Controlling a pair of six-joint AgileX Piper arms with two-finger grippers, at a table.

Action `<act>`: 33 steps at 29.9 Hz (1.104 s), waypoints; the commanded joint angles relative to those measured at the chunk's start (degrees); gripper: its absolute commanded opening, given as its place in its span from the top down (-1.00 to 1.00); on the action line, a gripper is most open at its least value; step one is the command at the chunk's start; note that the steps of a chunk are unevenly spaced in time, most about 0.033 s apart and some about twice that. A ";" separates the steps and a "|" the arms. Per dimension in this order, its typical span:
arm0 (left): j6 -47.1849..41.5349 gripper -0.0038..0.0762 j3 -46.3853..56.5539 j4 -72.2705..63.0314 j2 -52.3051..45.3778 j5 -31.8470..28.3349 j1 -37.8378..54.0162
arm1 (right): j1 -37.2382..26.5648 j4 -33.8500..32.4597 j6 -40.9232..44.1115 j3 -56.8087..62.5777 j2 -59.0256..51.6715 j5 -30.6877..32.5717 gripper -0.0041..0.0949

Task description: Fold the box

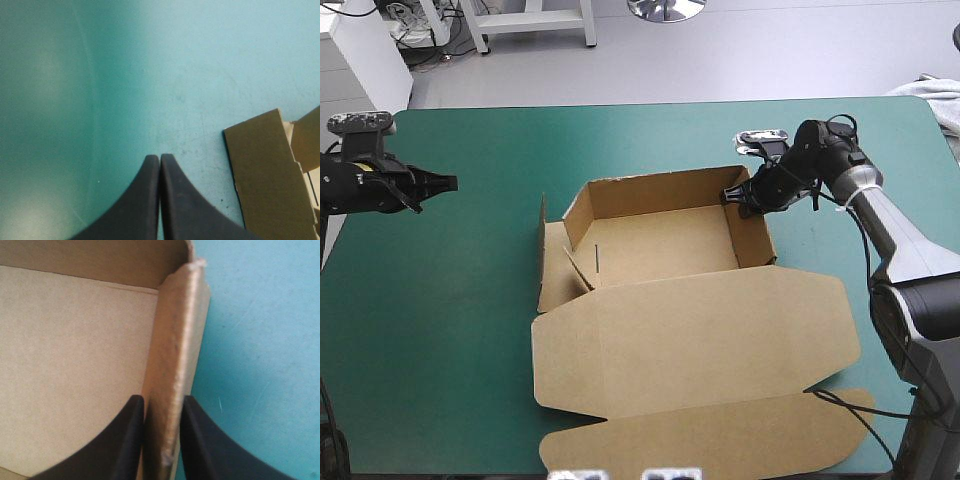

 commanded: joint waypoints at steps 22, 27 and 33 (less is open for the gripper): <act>0.79 0.93 -1.83 -1.81 -0.44 0.13 0.05 | -0.13 -6.70 6.88 -31.77 -5.69 11.19 0.24; 0.79 0.93 -1.83 -1.81 -0.44 0.46 0.05 | -0.13 -6.01 9.03 -29.08 -8.67 11.32 0.24; 0.82 0.93 -1.83 -1.81 -0.44 0.97 0.05 | -0.13 -5.68 3.35 -15.99 -12.48 11.22 0.24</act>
